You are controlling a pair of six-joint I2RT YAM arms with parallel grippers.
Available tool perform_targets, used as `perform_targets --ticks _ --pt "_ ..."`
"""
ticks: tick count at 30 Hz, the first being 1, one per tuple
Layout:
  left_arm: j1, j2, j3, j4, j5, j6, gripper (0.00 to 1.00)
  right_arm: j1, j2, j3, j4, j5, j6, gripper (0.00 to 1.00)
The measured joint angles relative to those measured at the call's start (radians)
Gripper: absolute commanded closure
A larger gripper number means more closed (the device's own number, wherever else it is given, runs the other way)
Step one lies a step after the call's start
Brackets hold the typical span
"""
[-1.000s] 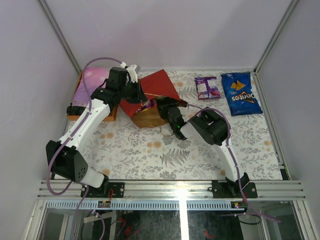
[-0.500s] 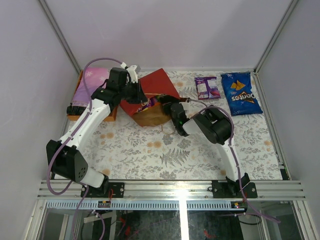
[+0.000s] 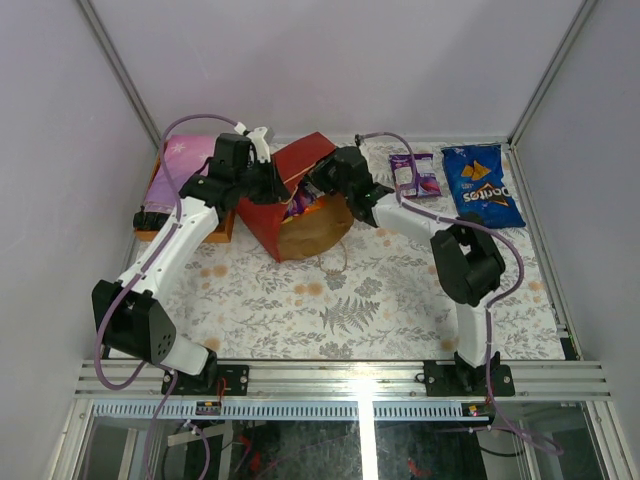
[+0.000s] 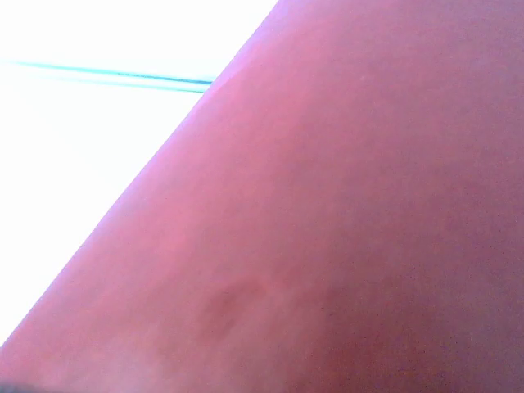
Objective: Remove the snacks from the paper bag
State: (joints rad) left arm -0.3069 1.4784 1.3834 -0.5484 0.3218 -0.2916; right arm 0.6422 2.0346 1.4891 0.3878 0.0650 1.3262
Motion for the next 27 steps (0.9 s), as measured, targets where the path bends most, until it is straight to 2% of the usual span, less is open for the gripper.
perform_targets --ticks 8,17,21,27 --pt "0.010 0.000 0.000 0.001 0.002 -0.014 1.00 0.008 -0.063 -0.007 -0.156 -0.070 -0.123 1.00" --pt "0.029 0.013 0.000 0.001 0.011 -0.026 1.00 0.055 -0.222 -0.127 -0.282 -0.082 -0.246 1.00" --pt "0.031 0.014 0.000 0.001 0.017 -0.026 1.00 0.078 -0.320 -0.223 -0.301 -0.109 -0.269 1.00" --pt "0.038 0.015 -0.001 0.001 0.024 -0.027 1.00 0.119 -0.478 -0.455 -0.340 -0.111 -0.275 1.00"
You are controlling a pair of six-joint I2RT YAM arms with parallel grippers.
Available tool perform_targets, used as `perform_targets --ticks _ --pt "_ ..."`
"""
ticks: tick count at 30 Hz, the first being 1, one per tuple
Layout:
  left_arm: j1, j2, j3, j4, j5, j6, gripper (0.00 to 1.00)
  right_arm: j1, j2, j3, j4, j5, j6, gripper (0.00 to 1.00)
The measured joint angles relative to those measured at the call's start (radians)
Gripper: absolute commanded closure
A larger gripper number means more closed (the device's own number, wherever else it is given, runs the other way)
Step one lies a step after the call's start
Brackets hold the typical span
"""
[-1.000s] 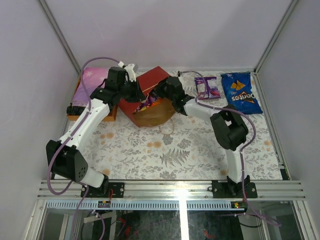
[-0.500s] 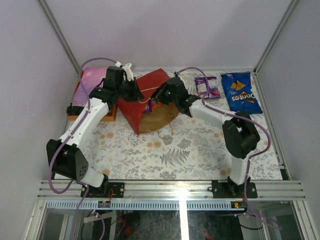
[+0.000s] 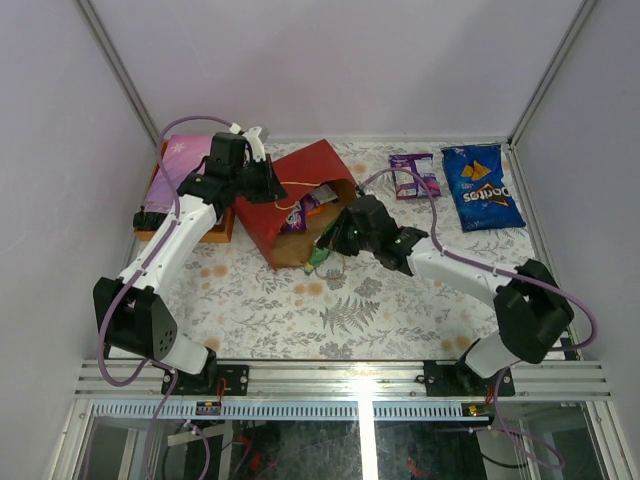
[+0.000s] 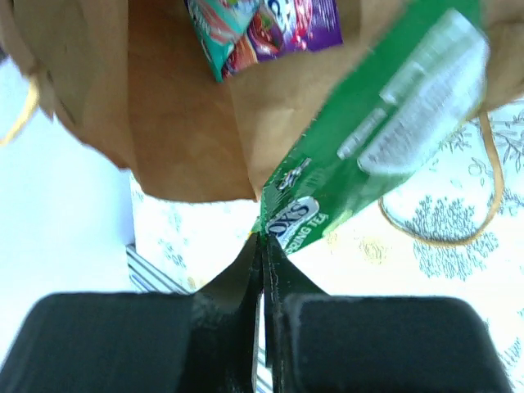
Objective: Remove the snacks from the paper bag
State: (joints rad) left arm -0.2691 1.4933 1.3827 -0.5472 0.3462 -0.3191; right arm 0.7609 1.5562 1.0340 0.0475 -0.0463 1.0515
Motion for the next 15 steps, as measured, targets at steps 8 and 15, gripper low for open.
perform_targets --ticks 8,15 --pt "0.002 0.001 -0.012 0.002 0.013 -0.002 1.00 0.018 -0.178 -0.034 -0.145 0.006 -0.162 1.00" --pt "0.002 0.001 -0.013 0.002 0.019 -0.003 1.00 -0.249 -0.327 -0.080 -0.286 -0.099 -0.260 1.00"
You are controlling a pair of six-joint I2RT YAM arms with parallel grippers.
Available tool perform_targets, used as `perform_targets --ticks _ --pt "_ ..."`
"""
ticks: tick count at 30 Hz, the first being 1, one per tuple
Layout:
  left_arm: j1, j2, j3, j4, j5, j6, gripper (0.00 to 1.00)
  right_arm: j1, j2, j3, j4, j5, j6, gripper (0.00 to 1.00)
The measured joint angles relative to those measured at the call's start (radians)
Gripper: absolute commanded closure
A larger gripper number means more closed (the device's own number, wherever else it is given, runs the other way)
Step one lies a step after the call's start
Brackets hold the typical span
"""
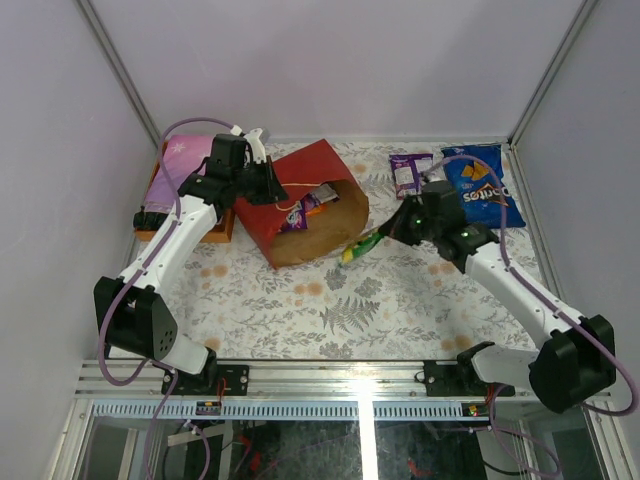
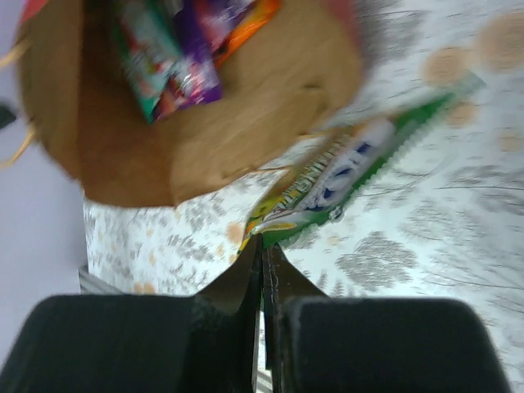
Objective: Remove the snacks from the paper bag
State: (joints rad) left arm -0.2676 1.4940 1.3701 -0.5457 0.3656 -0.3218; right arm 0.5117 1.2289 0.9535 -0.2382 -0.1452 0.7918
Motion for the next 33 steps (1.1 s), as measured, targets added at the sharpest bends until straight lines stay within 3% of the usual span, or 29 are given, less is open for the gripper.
perform_targets --ticks 5,12,16,27,32,33 --pt "0.000 0.000 0.000 0.001 0.011 -0.001 1.00 -0.187 0.012 0.002 -0.050 -0.048 -0.012 1.00" --pt "0.000 0.000 0.000 0.001 0.021 -0.003 1.00 -0.216 0.196 0.231 -0.073 0.004 -0.055 1.00" --pt "0.000 0.000 -0.001 0.001 0.020 -0.003 1.00 -0.237 0.202 0.254 -0.042 0.050 -0.069 1.00" --pt "0.000 0.014 -0.003 0.001 0.021 -0.003 1.00 -0.257 0.090 -0.288 0.056 0.118 0.044 1.00" --pt "0.000 0.018 -0.004 0.001 0.021 -0.003 1.00 -0.257 -0.047 -0.424 0.068 0.119 0.134 1.00" --pt "0.000 0.018 -0.004 0.001 0.021 -0.003 1.00 -0.257 -0.077 -0.445 0.071 0.121 0.147 0.93"
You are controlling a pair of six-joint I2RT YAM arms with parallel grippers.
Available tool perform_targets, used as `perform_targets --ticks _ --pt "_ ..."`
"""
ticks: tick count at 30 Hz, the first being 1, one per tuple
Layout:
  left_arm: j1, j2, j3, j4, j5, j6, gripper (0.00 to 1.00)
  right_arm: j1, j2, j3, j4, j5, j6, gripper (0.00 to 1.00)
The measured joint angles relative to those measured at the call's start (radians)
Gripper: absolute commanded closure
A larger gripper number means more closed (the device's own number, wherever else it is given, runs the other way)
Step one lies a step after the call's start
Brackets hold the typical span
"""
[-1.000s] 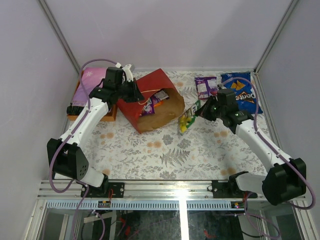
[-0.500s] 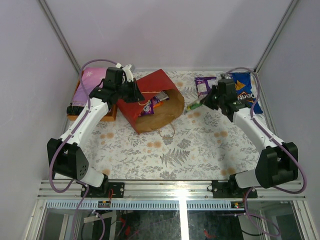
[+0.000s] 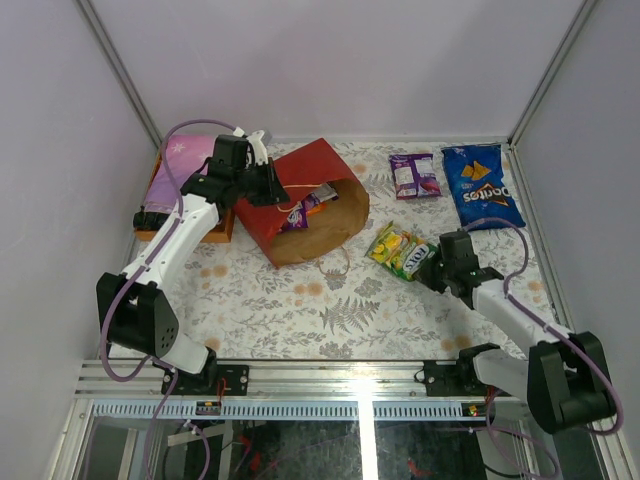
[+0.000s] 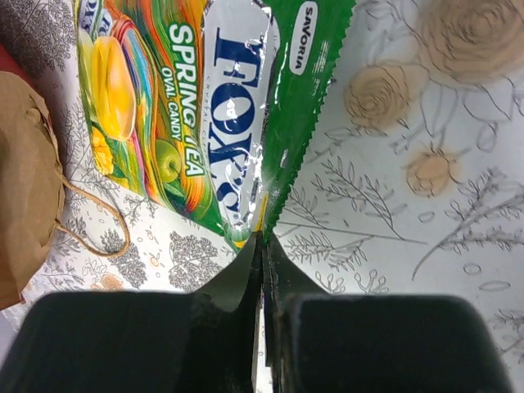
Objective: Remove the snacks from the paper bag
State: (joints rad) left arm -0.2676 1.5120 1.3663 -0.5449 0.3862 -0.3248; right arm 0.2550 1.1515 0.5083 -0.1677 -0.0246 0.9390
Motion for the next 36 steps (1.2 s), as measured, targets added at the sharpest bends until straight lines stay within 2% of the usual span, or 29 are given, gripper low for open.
perform_targets --ticks 1,2,3,4,8,13,19,22,27,31,36 --pt "0.000 0.000 0.000 0.000 0.000 0.000 1.00 0.000 -0.028 -0.019 0.002 0.001 0.010 0.74" --pt "0.000 0.000 0.000 0.000 0.000 0.000 1.00 0.000 -0.057 -0.039 0.001 0.005 0.019 0.48" --pt "0.000 0.000 0.000 0.000 0.000 0.000 1.00 0.000 -0.078 -0.051 0.000 0.007 0.031 0.10" --pt "0.000 0.000 0.000 0.000 0.000 0.000 1.00 0.000 -0.105 -0.065 -0.009 0.014 0.031 0.01" --pt "0.000 0.000 0.000 0.000 0.000 0.000 1.00 0.000 -0.171 -0.059 -0.050 0.074 0.032 0.00" --pt "0.000 0.000 0.000 0.000 0.000 0.000 1.00 0.000 -0.140 0.106 -0.116 0.165 -0.061 0.01" --pt "0.000 0.000 0.000 0.000 0.000 0.000 1.00 0.002 0.149 0.453 -0.196 0.170 -0.296 0.00" --pt "0.000 0.003 0.000 0.000 0.000 0.000 1.00 0.021 0.295 0.554 -0.240 0.157 -0.410 0.00" --pt "0.000 0.008 0.000 0.000 0.000 0.001 1.00 0.133 0.451 0.596 -0.317 0.135 -0.544 0.01" --pt "0.000 0.010 0.000 0.000 0.000 0.001 1.00 0.197 0.534 0.612 -0.336 0.131 -0.587 0.00" --pt "0.000 0.011 0.000 0.000 -0.001 0.002 1.00 0.188 0.634 0.625 -0.340 0.137 -0.578 0.11"
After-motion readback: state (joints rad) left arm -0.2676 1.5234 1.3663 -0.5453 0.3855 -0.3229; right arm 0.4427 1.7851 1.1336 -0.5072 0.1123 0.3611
